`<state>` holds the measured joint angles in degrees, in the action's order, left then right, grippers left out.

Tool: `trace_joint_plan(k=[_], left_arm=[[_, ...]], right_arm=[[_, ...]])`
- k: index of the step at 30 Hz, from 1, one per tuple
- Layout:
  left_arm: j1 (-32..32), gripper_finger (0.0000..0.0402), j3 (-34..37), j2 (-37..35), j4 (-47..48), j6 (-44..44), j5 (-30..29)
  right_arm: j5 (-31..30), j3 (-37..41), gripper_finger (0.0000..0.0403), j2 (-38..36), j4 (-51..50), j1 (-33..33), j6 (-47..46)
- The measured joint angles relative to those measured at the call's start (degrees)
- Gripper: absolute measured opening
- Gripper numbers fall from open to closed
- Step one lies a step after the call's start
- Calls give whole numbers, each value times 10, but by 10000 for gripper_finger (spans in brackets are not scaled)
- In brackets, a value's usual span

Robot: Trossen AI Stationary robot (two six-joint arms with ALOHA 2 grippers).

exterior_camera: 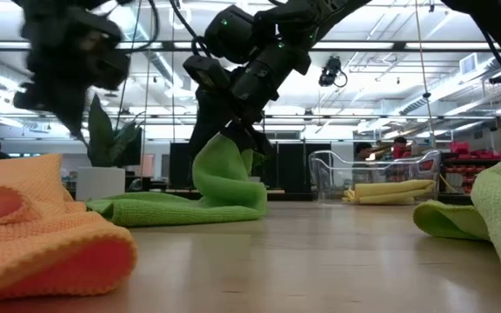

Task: Fold microfiber towels
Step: Fold the green towel

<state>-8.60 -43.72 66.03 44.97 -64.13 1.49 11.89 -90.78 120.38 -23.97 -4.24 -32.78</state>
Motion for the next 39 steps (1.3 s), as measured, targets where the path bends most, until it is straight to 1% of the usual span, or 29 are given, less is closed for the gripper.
trace_joint_plan(k=[2, 4, 6, 8, 13, 19, 23, 25, 32, 34, 37, 39], left_arm=[[-49, 7, 0, 6, 16, -29, -16], [-90, 13, 1, 18, 11, -55, -35], [-118, 19, 1, 35, 1, -61, -56], [-129, 18, 1, 62, -27, -61, -71], [-125, 6, 1, 140, -96, -42, -69], [-116, 24, 1, 204, -165, -30, -62], [-114, 11, 1, 222, -196, -21, -61], [-111, 6, 1, 223, -200, -1, -59], [-72, 17, 1, 242, -224, 20, -56], [-59, 12, 1, 259, -256, 33, -37], [-43, 6, -1, 285, -307, 61, 9], [-35, 9, -3, 302, -335, 67, 21]], right_arm=[[1, 0, 155, 0, 0, -3, 0], [4, 0, 155, 0, 0, -5, 0], [8, 0, 155, 0, 3, -6, 0], [11, 0, 155, 0, 6, -5, 0], [15, 0, 155, 0, 10, -5, -1], [15, 0, 155, 0, 12, -5, -6], [16, 0, 155, 0, 13, -6, -18], [17, 0, 155, 0, 13, -9, -20], [20, 0, 155, 0, 0, -29, -31], [20, 0, 155, 0, -6, -34, -30], [22, 0, 155, 0, -18, -41, -25], [26, 0, 155, 0, -30, -46, -19]])
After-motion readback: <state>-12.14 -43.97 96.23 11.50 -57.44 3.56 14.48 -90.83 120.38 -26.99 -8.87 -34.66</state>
